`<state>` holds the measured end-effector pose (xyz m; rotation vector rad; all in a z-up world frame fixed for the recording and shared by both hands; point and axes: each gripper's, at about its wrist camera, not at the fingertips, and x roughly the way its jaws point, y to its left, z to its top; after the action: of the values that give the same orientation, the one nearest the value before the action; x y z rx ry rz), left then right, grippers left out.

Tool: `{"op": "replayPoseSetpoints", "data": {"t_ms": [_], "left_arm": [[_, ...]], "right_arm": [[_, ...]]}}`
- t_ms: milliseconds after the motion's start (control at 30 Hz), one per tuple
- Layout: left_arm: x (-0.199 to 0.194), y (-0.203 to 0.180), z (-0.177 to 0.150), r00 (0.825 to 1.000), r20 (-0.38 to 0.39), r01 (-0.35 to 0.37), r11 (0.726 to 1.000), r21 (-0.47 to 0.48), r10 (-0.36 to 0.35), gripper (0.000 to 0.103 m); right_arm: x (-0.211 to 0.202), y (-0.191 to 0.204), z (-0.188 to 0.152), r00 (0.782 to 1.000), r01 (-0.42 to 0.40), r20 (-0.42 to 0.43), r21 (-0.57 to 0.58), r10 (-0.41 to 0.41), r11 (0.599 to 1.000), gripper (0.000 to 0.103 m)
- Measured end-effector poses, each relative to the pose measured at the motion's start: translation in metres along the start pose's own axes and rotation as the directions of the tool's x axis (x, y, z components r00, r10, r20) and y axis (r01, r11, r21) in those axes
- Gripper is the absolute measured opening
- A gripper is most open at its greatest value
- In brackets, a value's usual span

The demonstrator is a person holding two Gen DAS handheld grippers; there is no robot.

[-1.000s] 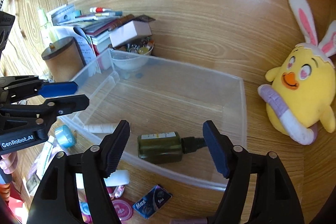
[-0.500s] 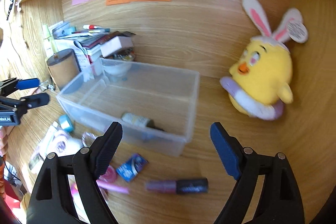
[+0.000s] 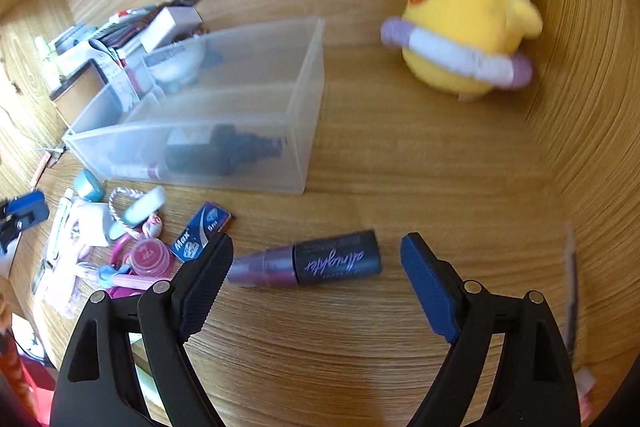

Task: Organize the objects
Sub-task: 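Grasp the purple-capped cosmetic tube with the right gripper while the left grasps the toothpaste tube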

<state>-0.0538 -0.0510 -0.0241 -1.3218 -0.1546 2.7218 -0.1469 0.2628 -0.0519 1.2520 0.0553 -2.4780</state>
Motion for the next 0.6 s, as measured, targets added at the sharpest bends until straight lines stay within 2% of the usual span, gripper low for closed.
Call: {"op": "replayPoseSetpoints", "data": {"t_ms": [33, 167, 233, 300, 400, 467, 533, 567, 600], "left_arm": [[0.001, -0.001, -0.002, 1.000, -0.006, 0.004, 1.000, 0.005, -0.004, 0.041], [0.008, -0.006, -0.005, 1.000, -0.023, -0.004, 0.999, 0.033, 0.004, 0.038], [0.014, -0.006, -0.004, 0.999, -0.034, -0.008, 0.999, 0.032, 0.010, 0.036], [0.020, -0.004, -0.002, 0.999, -0.040, -0.014, 1.000, 0.027, 0.015, 0.035], [0.023, -0.003, -0.001, 1.000, -0.031, -0.003, 1.000, 0.013, 0.004, 0.034], [0.022, -0.003, 0.000, 1.000, -0.017, -0.012, 1.000, 0.008, 0.012, 0.030], [0.020, -0.003, 0.000, 1.000, -0.002, -0.026, 1.000, 0.012, 0.026, 0.020], [0.019, -0.003, 0.000, 1.000, 0.004, -0.029, 0.999, 0.014, 0.029, 0.016], [0.018, -0.002, 0.000, 1.000, 0.008, -0.026, 1.000, 0.014, 0.026, 0.016]], "right_arm": [[0.002, 0.000, -0.001, 1.000, -0.005, -0.006, 0.008, 0.005, 1.000, 0.084], [0.007, 0.003, -0.001, 1.000, -0.003, -0.013, 0.026, 0.003, 1.000, 0.083], [0.007, 0.007, -0.001, 1.000, 0.005, -0.012, 0.019, -0.005, 1.000, 0.078], [0.009, 0.010, -0.001, 1.000, 0.011, -0.019, 0.005, -0.011, 1.000, 0.066], [0.009, 0.016, -0.004, 0.999, 0.033, -0.013, -0.029, -0.034, 0.999, 0.061], [0.009, 0.017, -0.005, 1.000, 0.029, -0.012, -0.036, -0.029, 0.999, 0.060], [0.008, 0.019, -0.005, 1.000, 0.024, -0.011, -0.047, -0.025, 0.999, 0.060], [0.006, 0.019, -0.006, 1.000, 0.019, -0.009, -0.054, -0.019, 0.998, 0.049], [0.006, 0.019, -0.007, 1.000, 0.014, -0.017, -0.060, -0.015, 0.998, 0.044]]}}
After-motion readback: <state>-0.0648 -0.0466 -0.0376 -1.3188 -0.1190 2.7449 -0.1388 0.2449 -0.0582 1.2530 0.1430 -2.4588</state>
